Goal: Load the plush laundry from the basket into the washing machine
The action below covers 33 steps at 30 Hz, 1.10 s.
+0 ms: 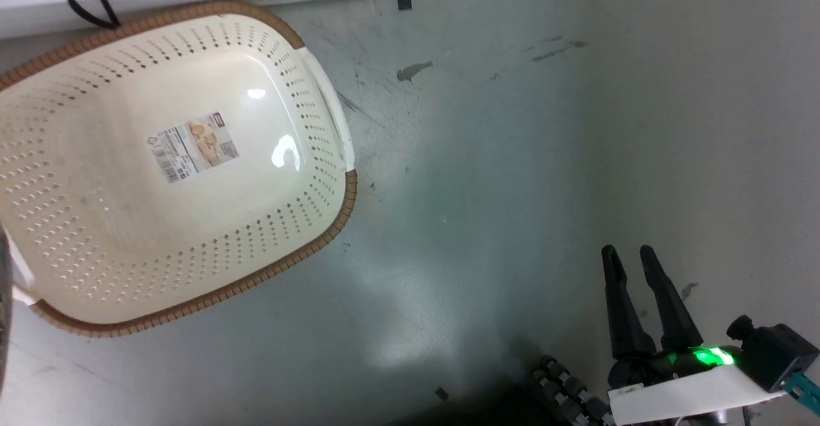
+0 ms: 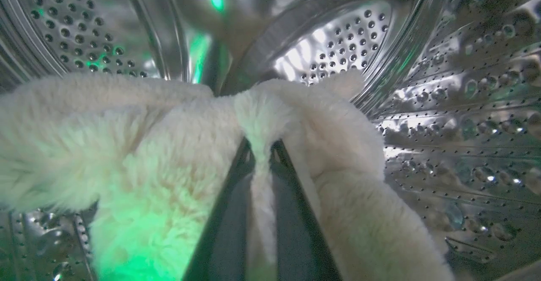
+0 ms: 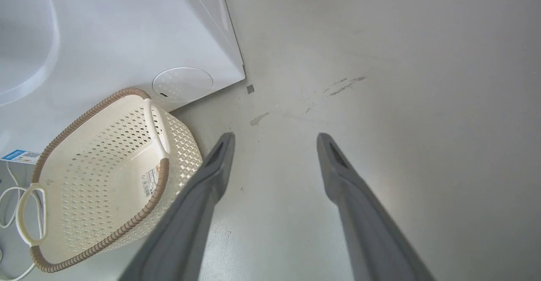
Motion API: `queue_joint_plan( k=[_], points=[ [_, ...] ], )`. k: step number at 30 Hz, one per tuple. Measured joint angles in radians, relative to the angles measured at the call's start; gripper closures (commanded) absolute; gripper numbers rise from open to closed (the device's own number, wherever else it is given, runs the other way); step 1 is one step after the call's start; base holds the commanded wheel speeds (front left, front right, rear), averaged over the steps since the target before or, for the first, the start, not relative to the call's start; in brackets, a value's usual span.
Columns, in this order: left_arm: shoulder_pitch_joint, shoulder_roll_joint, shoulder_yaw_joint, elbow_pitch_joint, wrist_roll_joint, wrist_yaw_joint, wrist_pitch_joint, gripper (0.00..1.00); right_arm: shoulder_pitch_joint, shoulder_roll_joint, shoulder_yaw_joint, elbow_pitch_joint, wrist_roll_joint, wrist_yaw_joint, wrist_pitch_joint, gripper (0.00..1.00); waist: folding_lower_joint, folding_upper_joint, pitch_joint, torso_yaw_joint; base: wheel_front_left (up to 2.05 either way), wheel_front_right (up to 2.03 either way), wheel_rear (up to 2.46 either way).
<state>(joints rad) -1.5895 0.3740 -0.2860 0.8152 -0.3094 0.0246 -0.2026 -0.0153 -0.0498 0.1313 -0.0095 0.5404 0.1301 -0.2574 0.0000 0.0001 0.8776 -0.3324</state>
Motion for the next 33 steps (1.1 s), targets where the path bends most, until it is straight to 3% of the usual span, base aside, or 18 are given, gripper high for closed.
queue_joint_plan(
  k=[11,12,13,25,33],
  points=[
    [-0.050,0.028,-0.003,0.033,-0.002,0.011,0.048,1.00,0.007,0.000,0.000,-0.020,0.008,0.000,0.000,0.00,0.0000,0.0000,0.038,-0.016,0.00,0.00,0.00],
    [-0.055,0.027,-0.003,0.036,-0.002,0.016,0.054,0.41,0.007,0.000,0.000,-0.021,0.008,0.000,0.000,0.00,0.0000,0.0000,0.040,-0.016,0.00,0.00,0.00],
    [-0.056,0.027,-0.004,0.040,-0.003,0.017,0.060,0.00,0.007,0.000,-0.001,-0.021,0.008,0.000,0.000,0.00,0.0001,0.0000,0.041,-0.016,0.00,0.00,0.00],
    [-0.079,0.020,-0.019,0.077,-0.021,0.015,0.042,0.00,0.007,0.000,-0.021,-0.026,0.002,0.000,0.000,0.00,-0.0001,0.0000,0.047,0.000,0.00,0.00,0.00],
    [-0.065,-0.019,-0.031,0.093,-0.038,-0.021,-0.020,0.00,-0.012,0.000,-0.049,-0.025,-0.030,0.000,0.000,0.00,-0.0001,0.0000,0.015,0.047,0.00,0.00,0.00]
  ],
)
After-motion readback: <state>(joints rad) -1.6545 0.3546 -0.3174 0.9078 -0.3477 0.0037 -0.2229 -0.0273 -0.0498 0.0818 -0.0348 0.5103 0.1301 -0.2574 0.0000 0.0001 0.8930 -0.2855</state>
